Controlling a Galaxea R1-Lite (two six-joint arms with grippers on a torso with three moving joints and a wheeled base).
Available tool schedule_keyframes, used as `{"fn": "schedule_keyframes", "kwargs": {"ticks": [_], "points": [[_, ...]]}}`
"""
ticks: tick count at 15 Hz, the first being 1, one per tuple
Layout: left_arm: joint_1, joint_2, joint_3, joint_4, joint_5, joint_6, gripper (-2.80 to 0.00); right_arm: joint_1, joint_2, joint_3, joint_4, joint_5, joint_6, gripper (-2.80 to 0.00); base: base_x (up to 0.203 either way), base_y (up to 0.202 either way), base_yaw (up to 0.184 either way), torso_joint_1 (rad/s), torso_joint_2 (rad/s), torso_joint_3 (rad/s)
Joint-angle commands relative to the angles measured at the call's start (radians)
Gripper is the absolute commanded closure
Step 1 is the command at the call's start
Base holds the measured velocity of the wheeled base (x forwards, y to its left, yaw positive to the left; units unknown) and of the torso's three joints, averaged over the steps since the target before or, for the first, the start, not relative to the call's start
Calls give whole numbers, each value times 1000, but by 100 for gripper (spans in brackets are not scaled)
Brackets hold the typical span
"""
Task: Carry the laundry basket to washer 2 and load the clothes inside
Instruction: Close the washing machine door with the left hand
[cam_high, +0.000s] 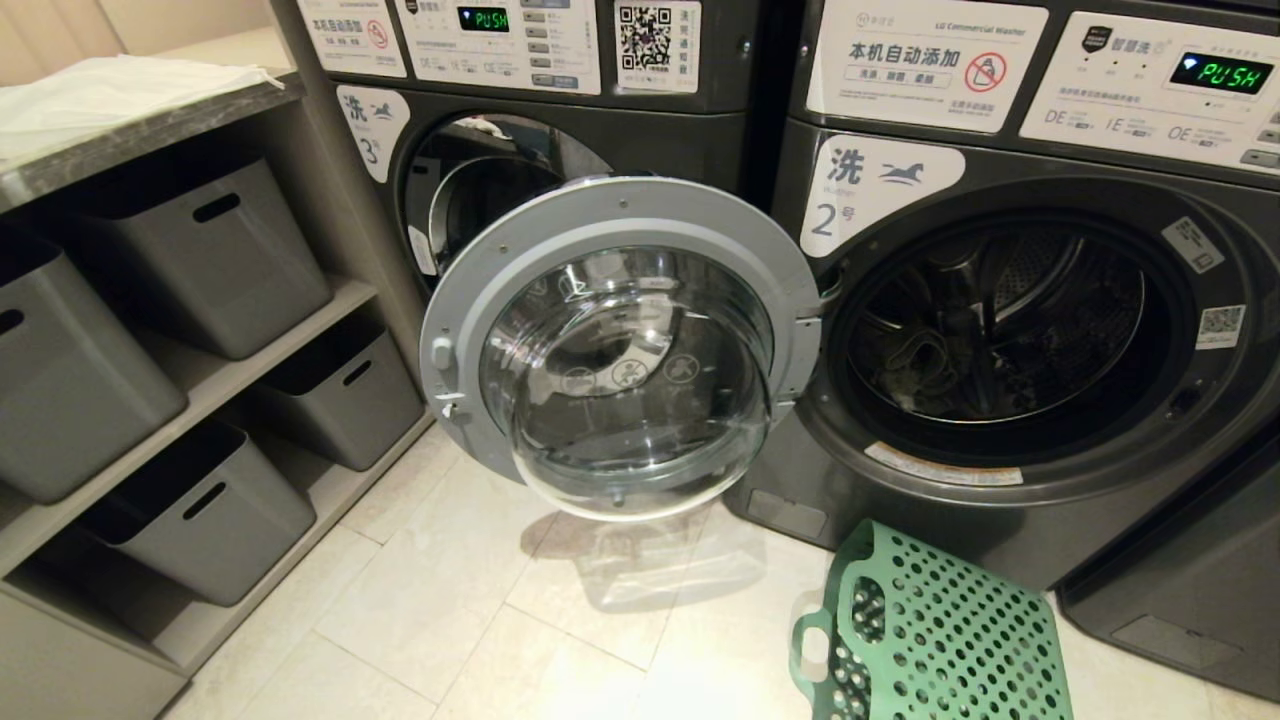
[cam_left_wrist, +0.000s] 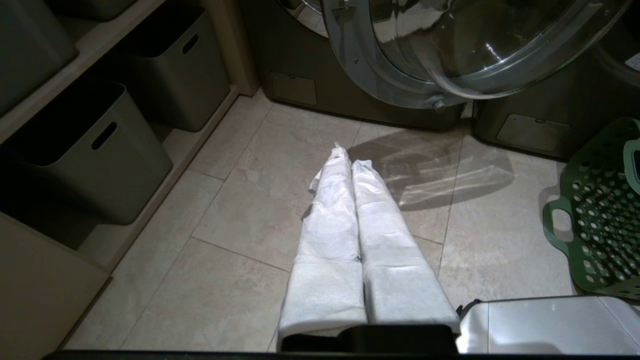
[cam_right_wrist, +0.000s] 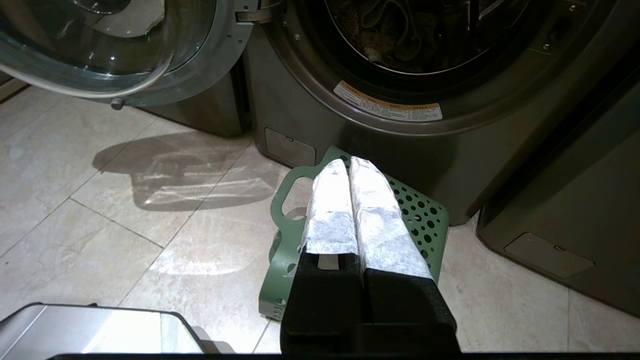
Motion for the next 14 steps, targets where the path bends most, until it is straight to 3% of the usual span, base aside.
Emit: {"fn": "schedule_keyframes", "kwargs": {"ticks": [1,5,11,14], "points": [[0,-1,2,0,0,0,0,0,1,0,0,0,1,0,0,0,0,0,0,0],[0,-1,2,0,0,0,0,0,1,0,-2,-3,15,0,0,0,0,0,0,0],[0,-1,2,0,-1,2,0,0,1,0,-2,-3,21,0,-3,2,-104,5,3,3],[0,-1,2,0,0,2,0,0,1,0,-2,-3,21,0,0,0,-23,0,1,0]]}}
